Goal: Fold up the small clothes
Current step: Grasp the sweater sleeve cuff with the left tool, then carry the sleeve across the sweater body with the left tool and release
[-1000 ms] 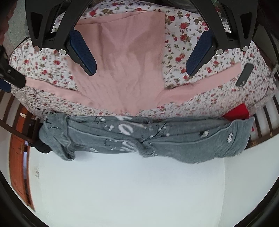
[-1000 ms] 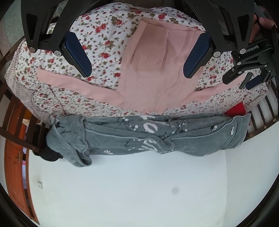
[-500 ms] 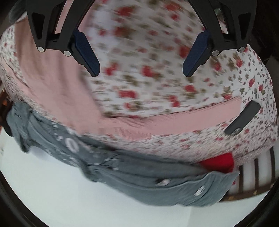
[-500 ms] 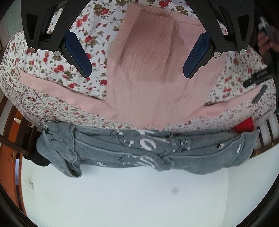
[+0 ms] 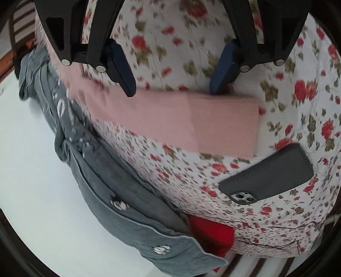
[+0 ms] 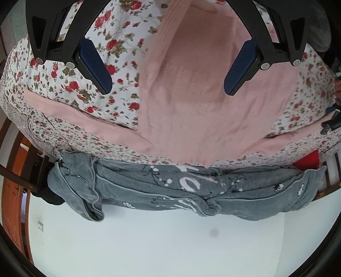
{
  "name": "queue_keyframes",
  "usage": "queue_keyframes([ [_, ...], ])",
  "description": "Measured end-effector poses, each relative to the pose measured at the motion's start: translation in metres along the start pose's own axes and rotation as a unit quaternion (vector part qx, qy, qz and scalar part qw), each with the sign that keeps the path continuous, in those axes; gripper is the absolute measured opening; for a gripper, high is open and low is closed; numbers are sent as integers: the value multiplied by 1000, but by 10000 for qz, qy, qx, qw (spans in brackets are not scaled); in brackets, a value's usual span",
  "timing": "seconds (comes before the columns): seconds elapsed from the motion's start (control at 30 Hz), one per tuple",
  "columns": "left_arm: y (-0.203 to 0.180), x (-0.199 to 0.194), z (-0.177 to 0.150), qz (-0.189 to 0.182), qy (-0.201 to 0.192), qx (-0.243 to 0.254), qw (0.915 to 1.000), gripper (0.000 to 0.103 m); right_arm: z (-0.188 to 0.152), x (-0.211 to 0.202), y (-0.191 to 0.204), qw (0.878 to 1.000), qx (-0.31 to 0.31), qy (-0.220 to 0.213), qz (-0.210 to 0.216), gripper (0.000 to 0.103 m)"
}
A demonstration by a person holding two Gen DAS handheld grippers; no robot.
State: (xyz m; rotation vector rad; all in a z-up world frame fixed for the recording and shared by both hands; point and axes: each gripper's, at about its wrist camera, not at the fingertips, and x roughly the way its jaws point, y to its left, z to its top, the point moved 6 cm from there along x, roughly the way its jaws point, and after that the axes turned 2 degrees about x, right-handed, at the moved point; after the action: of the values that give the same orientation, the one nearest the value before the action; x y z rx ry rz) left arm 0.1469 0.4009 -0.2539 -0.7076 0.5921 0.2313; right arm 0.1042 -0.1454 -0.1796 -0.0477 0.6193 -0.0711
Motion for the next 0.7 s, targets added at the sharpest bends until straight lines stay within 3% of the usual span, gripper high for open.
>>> queue_keyframes([
  [0.07,6,9,9,-94,-1,-154,9998,60,-1,7,-7,9999,116,66,10,103],
  [0.13,12,15,15,-38,24,-254,9997,48,-1,12,-15,9996,261,104,80,103],
  [0.27,15,26,31,279,74,-281,9992,10,1,17,-32,9992,400,66,55,103],
  [0.47,-36,12,58,588,-329,372,9970,7,3,27,-70,9981,613,24,61,103],
  [0.7,-174,11,60,575,-640,1678,9821,7,38,51,-124,9969,778,-102,86,103],
])
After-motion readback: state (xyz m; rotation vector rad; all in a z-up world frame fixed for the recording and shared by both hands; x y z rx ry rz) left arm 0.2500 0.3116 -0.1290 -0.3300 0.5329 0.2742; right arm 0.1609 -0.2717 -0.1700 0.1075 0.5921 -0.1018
